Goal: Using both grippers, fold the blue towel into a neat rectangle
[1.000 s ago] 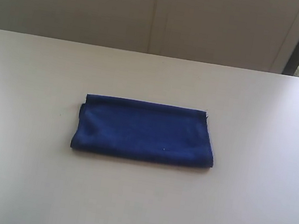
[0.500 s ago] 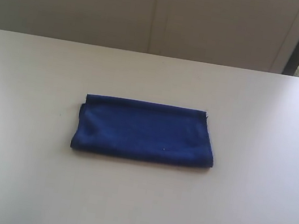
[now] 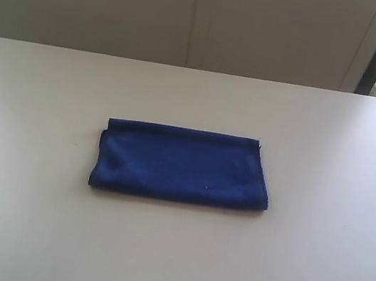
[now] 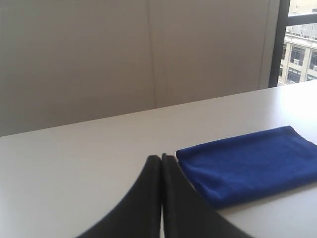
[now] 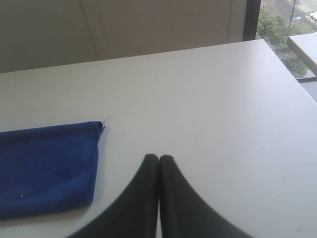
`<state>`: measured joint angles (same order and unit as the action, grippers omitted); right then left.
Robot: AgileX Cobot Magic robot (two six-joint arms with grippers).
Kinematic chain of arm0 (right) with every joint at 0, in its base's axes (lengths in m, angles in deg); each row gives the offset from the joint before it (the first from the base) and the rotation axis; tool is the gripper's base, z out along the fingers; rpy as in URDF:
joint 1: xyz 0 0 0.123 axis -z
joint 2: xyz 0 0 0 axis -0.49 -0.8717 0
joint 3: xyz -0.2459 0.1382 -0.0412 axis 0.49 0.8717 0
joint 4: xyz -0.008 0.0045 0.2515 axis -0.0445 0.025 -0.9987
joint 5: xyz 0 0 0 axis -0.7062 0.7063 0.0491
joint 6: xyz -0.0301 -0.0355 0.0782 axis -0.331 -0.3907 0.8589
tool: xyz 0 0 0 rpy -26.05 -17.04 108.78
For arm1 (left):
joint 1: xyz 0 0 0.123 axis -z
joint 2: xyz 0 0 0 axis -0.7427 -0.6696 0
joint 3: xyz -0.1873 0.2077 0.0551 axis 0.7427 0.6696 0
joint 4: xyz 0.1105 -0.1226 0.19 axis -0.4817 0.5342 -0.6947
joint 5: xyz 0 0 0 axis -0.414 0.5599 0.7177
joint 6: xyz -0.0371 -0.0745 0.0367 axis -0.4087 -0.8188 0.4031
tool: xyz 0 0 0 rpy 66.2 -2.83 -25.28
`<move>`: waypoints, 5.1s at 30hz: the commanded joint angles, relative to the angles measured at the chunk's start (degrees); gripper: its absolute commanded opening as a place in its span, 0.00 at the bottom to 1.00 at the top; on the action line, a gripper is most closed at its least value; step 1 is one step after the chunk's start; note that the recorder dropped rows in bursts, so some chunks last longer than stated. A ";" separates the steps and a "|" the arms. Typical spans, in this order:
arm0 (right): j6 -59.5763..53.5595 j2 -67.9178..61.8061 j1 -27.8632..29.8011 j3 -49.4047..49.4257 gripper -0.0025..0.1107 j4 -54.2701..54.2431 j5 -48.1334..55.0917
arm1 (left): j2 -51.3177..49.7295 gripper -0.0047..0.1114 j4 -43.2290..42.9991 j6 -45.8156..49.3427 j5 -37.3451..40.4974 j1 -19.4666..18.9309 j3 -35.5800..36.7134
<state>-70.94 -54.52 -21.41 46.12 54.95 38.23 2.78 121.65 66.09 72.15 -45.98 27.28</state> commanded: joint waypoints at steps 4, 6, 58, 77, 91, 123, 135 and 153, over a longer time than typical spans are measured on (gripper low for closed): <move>0.31 0.28 0.13 0.18 0.02 -0.14 -0.59 | 0.57 0.04 5.80 -2.00 -1.34 0.27 3.09; 0.31 0.28 0.13 0.18 0.02 -0.14 -0.59 | 0.57 0.04 13.55 -2.42 -5.70 0.27 7.22; 0.06 0.28 0.13 0.18 0.02 -0.14 -0.60 | 0.57 0.04 -34.68 -39.93 -1.80 -3.72 15.08; 0.06 0.28 0.13 0.18 0.02 -0.14 -0.60 | 0.57 0.04 -34.45 -39.93 -1.91 -4.52 15.08; 0.06 0.28 0.13 0.18 0.02 -0.14 -0.60 | 0.57 0.04 -34.45 -39.82 -1.91 -4.52 15.08; -3.41 5.85 -6.23 13.47 0.02 0.11 -14.43 | 0.57 0.04 -35.21 -39.82 -1.91 -4.69 15.08; -3.67 26.17 -0.84 19.87 0.02 -0.08 -10.15 | 0.57 0.04 -35.21 -39.82 -1.91 -4.69 15.08; 28.60 32.32 6.94 19.87 0.02 24.47 7.34 | 0.57 0.04 -35.21 -39.82 -1.91 -4.69 15.08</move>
<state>-49.35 -22.46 -14.95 65.64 72.33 42.95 3.05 86.13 26.48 70.38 -50.76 42.24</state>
